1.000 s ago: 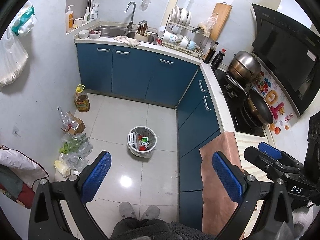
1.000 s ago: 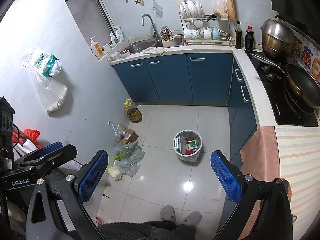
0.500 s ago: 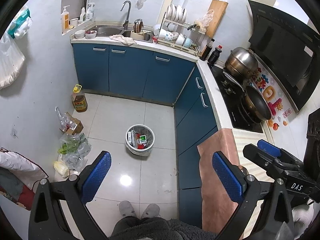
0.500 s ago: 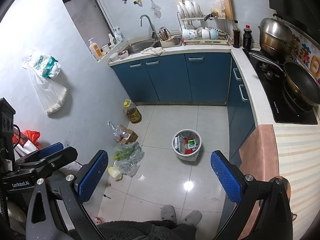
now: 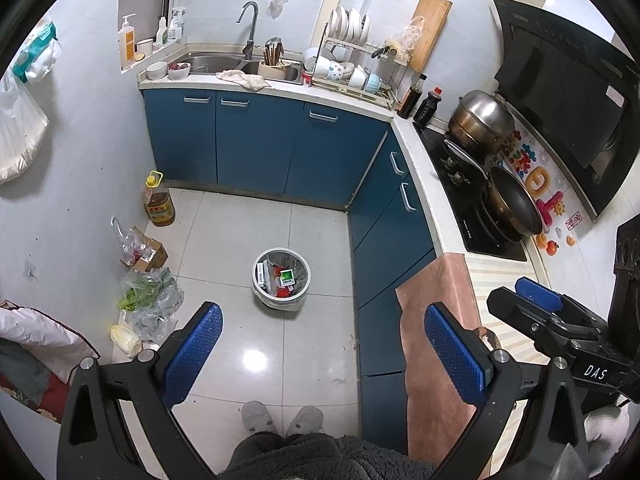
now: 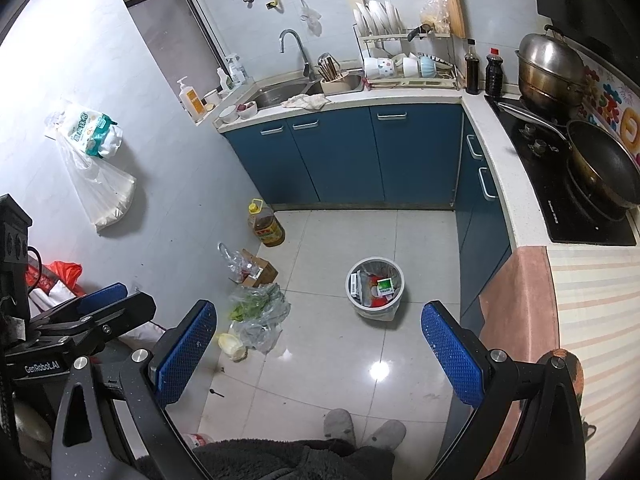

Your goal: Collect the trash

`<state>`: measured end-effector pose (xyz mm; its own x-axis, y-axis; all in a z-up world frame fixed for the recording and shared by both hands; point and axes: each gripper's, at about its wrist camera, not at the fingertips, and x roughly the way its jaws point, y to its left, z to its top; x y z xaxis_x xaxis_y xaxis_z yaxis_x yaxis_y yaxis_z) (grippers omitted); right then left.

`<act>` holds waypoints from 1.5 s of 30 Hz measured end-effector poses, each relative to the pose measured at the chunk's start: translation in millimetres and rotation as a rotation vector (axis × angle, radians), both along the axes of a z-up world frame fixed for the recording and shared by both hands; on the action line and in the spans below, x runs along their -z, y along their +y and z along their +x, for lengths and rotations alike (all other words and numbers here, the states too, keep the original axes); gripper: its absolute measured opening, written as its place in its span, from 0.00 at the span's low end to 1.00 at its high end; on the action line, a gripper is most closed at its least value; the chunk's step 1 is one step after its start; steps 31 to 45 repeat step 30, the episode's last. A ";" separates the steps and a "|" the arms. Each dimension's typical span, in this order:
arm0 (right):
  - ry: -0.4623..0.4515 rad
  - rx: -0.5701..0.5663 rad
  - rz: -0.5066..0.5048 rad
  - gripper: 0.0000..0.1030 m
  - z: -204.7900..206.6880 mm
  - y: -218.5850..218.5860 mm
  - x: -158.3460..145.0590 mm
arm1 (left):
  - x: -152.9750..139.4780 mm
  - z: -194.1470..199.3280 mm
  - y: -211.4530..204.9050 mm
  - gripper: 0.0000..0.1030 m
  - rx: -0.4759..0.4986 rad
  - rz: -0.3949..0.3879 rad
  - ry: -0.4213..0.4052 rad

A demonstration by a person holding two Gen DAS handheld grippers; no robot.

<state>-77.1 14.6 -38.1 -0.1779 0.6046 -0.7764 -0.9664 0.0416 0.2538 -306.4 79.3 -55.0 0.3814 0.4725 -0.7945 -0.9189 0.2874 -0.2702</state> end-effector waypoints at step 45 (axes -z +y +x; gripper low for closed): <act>0.011 0.001 -0.004 1.00 -15.2 5.3 -3.2 | 1.4 -1.7 -4.7 1.00 0.025 0.000 -0.014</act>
